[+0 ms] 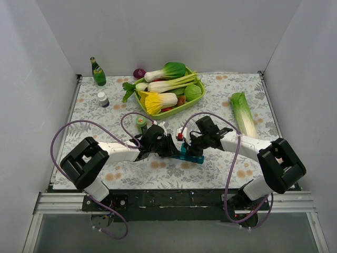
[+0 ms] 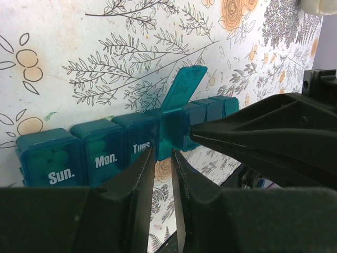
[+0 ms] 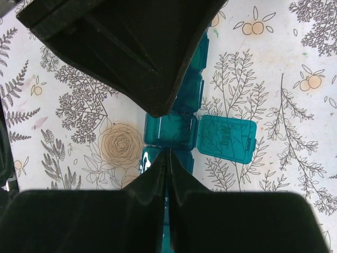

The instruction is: Sort the pills into containers

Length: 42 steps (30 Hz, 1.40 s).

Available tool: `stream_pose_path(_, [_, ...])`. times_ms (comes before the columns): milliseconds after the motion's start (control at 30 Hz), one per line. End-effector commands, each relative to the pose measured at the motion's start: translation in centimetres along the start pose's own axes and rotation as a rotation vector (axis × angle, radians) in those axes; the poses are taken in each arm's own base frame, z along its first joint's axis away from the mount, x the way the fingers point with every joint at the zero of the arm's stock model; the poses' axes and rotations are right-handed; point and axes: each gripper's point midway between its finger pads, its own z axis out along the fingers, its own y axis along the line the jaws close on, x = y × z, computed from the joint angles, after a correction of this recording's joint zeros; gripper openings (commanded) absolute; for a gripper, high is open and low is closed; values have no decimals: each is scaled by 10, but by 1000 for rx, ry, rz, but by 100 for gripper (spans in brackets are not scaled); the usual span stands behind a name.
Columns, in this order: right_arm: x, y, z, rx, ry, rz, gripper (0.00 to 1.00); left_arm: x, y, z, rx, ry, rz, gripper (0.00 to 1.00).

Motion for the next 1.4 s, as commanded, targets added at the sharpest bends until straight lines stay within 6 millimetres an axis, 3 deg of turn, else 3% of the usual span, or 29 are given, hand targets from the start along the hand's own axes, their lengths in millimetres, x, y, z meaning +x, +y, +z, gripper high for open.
stream_pose_path(0, [-13, 4, -15, -15, 4, -17, 10, -11, -11, -4, 21, -24, 21, 20])
stream_pose_path(100, [-35, 5, -30, -20, -54, -58, 19, -23, -30, -16, 64, -58, 48, 22])
stream_pose_path(167, [-48, 5, -38, -11, -82, -95, 25, -29, -39, -23, 78, -74, 62, 31])
stream_pose_path(267, [-60, 4, -53, 13, -112, -141, 41, -40, -58, -42, 112, -118, 96, 45])
stream_pose_path(400, [-73, -1, -77, 84, -173, -169, 76, -48, -68, -70, 117, -168, 145, 63])
stream_pose_path(433, [-76, -5, -82, 112, -190, -176, 80, -55, -76, -87, 136, -216, 184, 67])
stream_pose_path(467, [-78, -10, -88, 143, -207, -148, 84, -59, -76, -95, 125, -245, 207, 78])
stream_pose_path(500, [-80, -12, -95, 174, -228, -142, 92, -60, -70, -103, 90, -260, 223, 85])
stream_pose_path(567, [-81, -24, -103, 229, -267, -83, 94, -80, -69, -133, 46, -379, 270, 98])
stream_pose_path(667, [-75, -16, -102, 155, -284, -10, 95, -113, -49, -170, -79, -508, 301, 98])
stream_pose_path(767, [-71, -13, -105, 110, -345, -13, 95, -141, 11, -188, -297, -502, 257, 98])
stream_pose_path(833, [-67, -12, -104, 113, -345, -10, 95, -166, 33, -200, -389, -526, 235, 98])
stream_pose_path(867, [-65, -13, -105, 116, -343, -7, 95, -169, 51, -194, -461, -486, 251, 98])
stream_pose_path(933, [-64, -13, -104, 116, -342, -6, 95, -183, 56, -193, -512, -477, 264, 98])
stream_pose_path(1000, [-62, -14, -104, 122, -345, -7, 95, -188, 72, -178, -578, -414, 278, 95])
stream_pose_path(1133, [-59, -14, -104, 125, -355, 0, 95, -202, 70, -158, -559, -373, 309, 88])
stream_pose_path(1367, [-54, -12, -104, 120, -369, 10, 95, -195, 86, -120, -553, -232, 317, 79])
